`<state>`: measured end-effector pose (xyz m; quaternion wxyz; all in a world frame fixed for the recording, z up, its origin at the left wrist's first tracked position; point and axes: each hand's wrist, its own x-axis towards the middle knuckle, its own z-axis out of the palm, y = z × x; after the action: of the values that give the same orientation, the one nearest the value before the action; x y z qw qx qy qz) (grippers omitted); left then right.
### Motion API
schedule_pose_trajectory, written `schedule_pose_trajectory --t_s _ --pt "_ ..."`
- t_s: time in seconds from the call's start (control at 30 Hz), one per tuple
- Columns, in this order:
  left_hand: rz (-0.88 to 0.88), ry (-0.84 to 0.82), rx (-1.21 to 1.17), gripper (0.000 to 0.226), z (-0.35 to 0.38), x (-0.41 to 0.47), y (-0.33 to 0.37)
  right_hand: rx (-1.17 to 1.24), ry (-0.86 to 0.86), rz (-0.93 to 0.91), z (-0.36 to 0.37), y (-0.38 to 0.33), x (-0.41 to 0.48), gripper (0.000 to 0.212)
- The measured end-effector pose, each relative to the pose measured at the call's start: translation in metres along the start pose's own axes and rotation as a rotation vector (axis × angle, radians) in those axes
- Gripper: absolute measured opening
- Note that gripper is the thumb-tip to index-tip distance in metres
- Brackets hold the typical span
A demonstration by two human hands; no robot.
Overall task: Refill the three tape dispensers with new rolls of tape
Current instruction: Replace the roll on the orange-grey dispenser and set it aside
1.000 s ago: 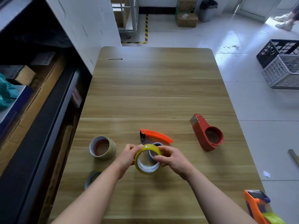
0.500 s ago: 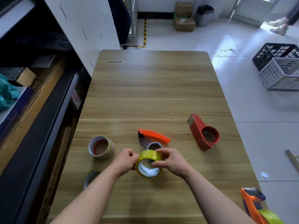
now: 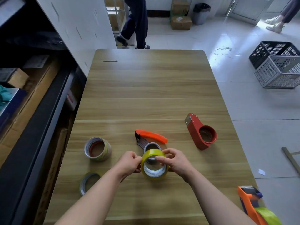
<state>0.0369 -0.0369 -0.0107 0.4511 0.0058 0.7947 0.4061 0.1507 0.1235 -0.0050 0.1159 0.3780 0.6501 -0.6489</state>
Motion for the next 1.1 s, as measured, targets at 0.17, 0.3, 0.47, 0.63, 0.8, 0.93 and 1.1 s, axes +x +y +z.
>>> schedule_pose_trajectory --t_s 0.17,0.3,0.47,0.63,0.8,0.93,1.1 --pt "0.0 0.009 0.009 0.019 0.003 0.005 0.008 0.035 -0.013 0.012 -0.003 -0.009 0.002 0.045" --pt "-0.001 0.089 0.051 0.021 0.004 0.006 0.01 0.02 -0.025 0.027 -0.003 -0.012 0.003 0.051" --pt "-0.097 0.002 -0.364 0.02 0.0 0.003 0.013 0.142 -0.073 0.063 -0.011 -0.012 0.003 0.035" --pt "-0.086 -0.119 -0.492 0.024 -0.008 0.002 0.017 0.191 -0.09 0.073 -0.014 -0.015 0.004 0.04" --pt "0.012 -0.117 -0.464 0.029 -0.011 0.004 0.018 0.192 -0.074 0.068 -0.017 -0.021 0.008 0.04" --pt "0.186 -0.07 -0.385 0.023 -0.009 0.003 0.014 0.164 -0.098 0.079 -0.021 -0.026 0.008 0.032" --pt "0.191 0.059 -0.462 0.004 0.001 0.004 0.018 0.171 -0.067 0.073 -0.019 -0.034 0.007 0.027"
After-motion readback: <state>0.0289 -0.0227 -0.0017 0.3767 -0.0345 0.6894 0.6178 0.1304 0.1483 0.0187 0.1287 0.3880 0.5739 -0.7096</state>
